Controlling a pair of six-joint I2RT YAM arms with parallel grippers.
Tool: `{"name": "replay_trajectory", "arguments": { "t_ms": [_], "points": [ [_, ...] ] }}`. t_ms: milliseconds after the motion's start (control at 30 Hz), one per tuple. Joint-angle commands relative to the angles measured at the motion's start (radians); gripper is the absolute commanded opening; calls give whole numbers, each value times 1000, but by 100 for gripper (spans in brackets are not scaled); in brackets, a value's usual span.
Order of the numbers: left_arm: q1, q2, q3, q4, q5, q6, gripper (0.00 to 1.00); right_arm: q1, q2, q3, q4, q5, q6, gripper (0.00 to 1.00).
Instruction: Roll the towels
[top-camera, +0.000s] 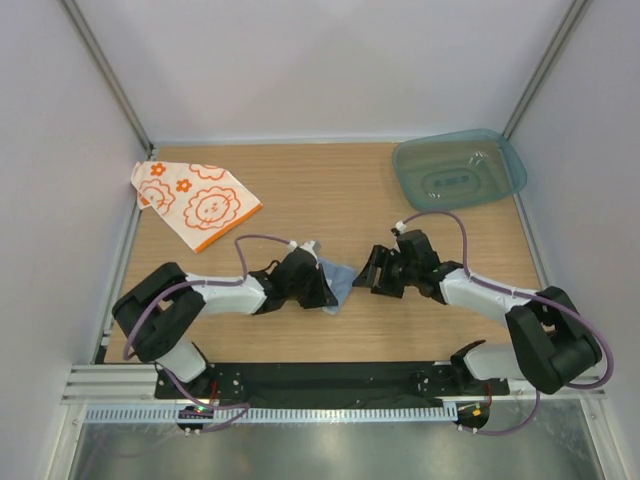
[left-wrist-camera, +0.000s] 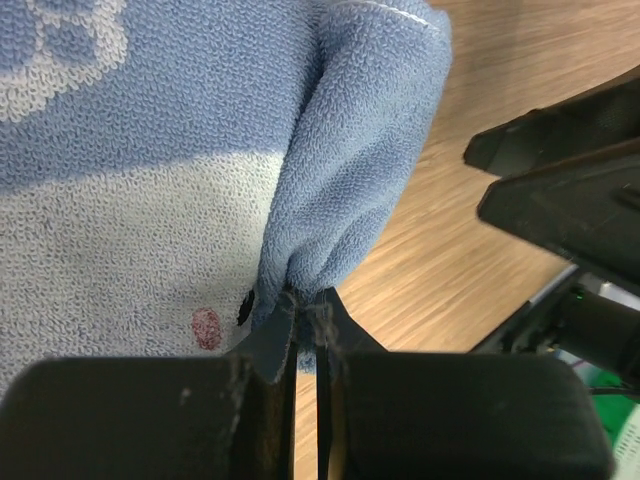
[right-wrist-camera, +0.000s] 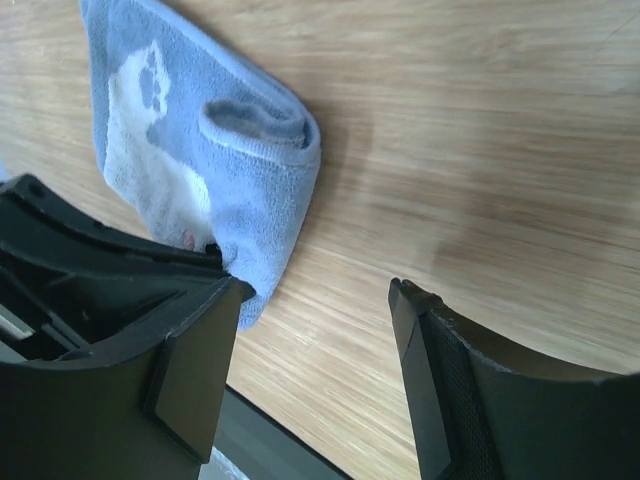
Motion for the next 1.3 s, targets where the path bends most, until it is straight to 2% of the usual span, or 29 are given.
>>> {"name": "replay_trajectory", "arguments": {
  "t_ms": [0, 300, 500, 533, 633, 767, 867, 900, 1000, 1100, 1267],
  "points": [
    [20, 31, -48, 24, 103, -40, 0, 26, -6, -14, 94, -19, 32, 69],
    [29, 31, -65, 78, 165, -31, 0, 124, 145, 30, 204, 16, 67, 65],
    [37, 22, -70, 90, 188, -26, 0, 156, 205, 85, 183, 36, 66, 42],
    [35, 20, -56, 79, 183, -19, 0, 158, 207, 104, 143, 52, 64, 36],
    [37, 16, -27, -25, 141, 26, 1, 164, 198, 144, 62, 81, 43, 27],
    [14, -15, 31, -163, 52, 85, 12, 173, 198, 203, -78, 133, 17, 25],
    [-43, -47, 100, -319, -85, 156, 26, 184, 211, 254, -159, 155, 9, 25],
    [-78, -58, 142, -349, -152, 173, 35, 186, 215, 263, -176, 164, 6, 25],
    [-130, -72, 206, -441, -229, 188, 46, 193, 225, 299, -225, 178, 6, 25],
    [-181, -88, 260, -516, -336, 208, 51, 199, 238, 328, -270, 187, 3, 25],
    [-288, -87, 341, -625, -583, 254, 52, 199, 262, 358, -303, 191, -2, 25]
  ]
}}
